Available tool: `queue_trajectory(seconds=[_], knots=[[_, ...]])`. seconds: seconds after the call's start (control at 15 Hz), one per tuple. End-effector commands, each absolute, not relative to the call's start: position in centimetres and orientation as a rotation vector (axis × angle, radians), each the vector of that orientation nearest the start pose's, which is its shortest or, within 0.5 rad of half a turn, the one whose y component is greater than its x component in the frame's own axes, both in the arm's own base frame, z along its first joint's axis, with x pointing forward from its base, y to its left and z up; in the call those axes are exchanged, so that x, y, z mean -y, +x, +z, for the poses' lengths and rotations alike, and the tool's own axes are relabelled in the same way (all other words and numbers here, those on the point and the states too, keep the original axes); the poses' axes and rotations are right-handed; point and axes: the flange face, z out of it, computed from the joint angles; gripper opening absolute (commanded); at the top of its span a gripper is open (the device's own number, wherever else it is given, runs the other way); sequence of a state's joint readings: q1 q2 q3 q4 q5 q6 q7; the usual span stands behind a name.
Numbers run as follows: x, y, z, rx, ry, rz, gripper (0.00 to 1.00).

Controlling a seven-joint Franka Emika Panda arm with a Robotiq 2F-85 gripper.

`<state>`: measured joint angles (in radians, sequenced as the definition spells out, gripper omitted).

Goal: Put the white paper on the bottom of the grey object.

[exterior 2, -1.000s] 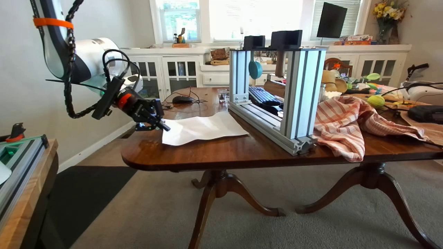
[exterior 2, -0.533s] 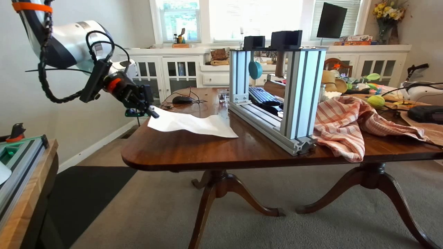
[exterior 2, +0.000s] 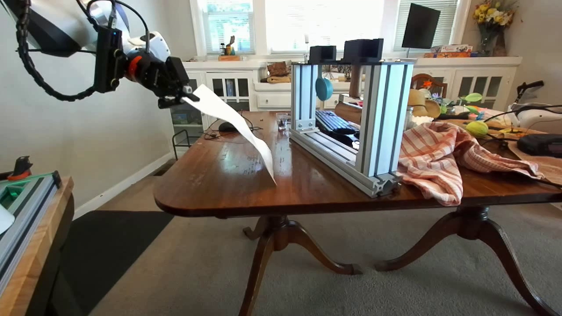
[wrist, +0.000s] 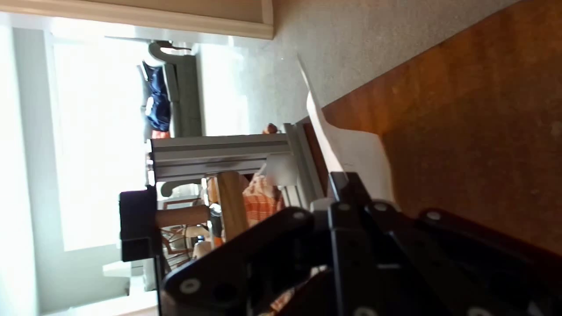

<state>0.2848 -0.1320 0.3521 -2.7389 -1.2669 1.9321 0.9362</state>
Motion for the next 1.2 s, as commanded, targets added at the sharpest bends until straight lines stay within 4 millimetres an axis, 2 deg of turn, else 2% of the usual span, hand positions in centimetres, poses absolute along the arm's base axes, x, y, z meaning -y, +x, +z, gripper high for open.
queue_trajectory(seconds=[0.0,0.2,0.4,0.67,1.13], knots=[[-14.2,32.1,28.2,-0.528,1.808,0.37,0.0],[-13.2,32.5,29.8,-0.42,1.705,0.372,0.0],[-12.5,33.1,30.0,-0.364,1.637,0.388,0.0],[-12.7,34.4,27.9,-0.43,1.623,0.412,0.0],[-12.6,37.2,24.1,-0.384,1.575,0.402,0.0]])
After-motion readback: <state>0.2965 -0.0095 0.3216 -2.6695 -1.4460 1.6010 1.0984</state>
